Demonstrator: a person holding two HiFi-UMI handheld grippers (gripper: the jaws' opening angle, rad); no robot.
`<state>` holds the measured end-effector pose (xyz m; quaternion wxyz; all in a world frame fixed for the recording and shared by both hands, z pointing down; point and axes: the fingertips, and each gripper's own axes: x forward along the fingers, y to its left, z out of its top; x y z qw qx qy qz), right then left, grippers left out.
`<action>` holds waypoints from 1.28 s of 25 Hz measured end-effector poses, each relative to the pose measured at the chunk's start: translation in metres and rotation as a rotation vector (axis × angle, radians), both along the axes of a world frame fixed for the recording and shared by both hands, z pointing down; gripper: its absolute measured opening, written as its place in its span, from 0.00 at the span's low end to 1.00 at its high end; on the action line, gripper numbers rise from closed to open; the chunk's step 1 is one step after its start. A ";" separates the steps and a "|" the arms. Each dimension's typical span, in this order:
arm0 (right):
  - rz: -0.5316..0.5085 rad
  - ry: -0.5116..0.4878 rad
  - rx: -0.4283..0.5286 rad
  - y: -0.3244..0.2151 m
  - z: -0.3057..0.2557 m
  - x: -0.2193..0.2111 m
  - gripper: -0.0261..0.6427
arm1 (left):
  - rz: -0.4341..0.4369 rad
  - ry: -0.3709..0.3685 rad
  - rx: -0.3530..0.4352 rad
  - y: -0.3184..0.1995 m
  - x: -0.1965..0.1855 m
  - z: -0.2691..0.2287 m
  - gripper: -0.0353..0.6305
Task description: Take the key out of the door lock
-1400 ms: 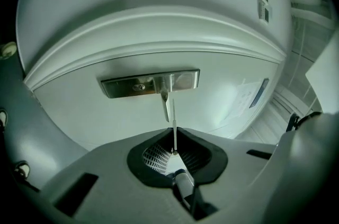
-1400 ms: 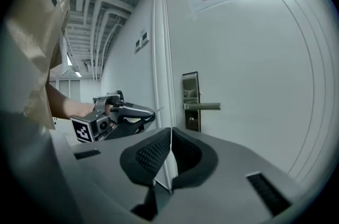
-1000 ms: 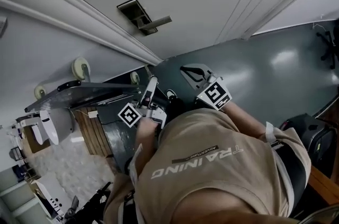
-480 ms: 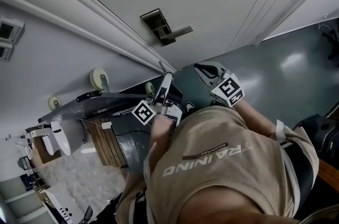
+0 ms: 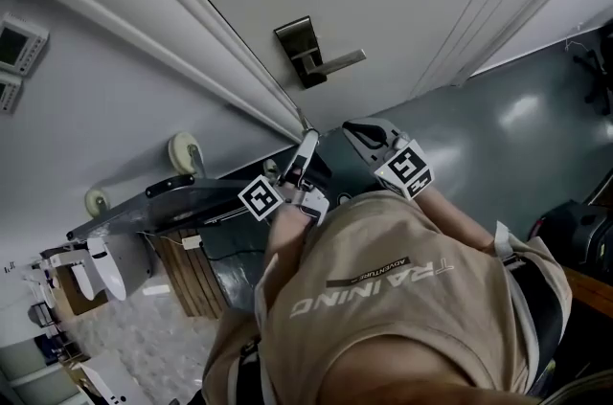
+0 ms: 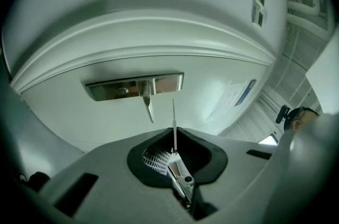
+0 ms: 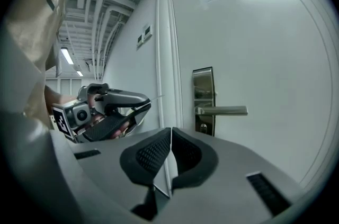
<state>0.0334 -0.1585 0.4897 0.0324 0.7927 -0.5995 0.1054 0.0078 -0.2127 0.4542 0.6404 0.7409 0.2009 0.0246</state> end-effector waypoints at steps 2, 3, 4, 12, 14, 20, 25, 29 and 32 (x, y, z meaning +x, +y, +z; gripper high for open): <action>0.003 0.021 -0.017 0.000 0.000 0.002 0.06 | 0.012 0.008 0.005 -0.001 0.004 0.000 0.09; 0.005 0.035 -0.031 0.001 0.001 0.004 0.06 | 0.015 0.012 0.009 0.000 0.007 0.000 0.09; 0.003 0.052 -0.043 0.001 0.001 0.005 0.06 | 0.017 0.017 0.011 0.001 0.009 -0.001 0.09; -0.073 0.090 -0.021 0.008 -0.012 0.004 0.06 | -0.006 0.007 0.005 0.017 0.023 -0.008 0.09; -0.081 0.106 -0.020 0.019 -0.019 0.011 0.06 | -0.028 -0.002 0.004 0.023 0.026 -0.011 0.09; -0.090 0.081 0.005 0.046 -0.017 0.020 0.06 | -0.091 0.002 0.013 0.034 0.028 -0.014 0.09; -0.115 0.083 0.014 0.062 -0.013 0.019 0.06 | -0.114 -0.021 0.008 0.049 0.027 -0.007 0.09; -0.114 0.075 0.035 0.058 -0.014 0.025 0.06 | -0.100 -0.016 0.041 0.054 0.031 -0.015 0.09; -0.122 0.066 0.058 0.065 -0.019 0.023 0.06 | -0.093 -0.012 0.055 0.066 0.031 -0.021 0.09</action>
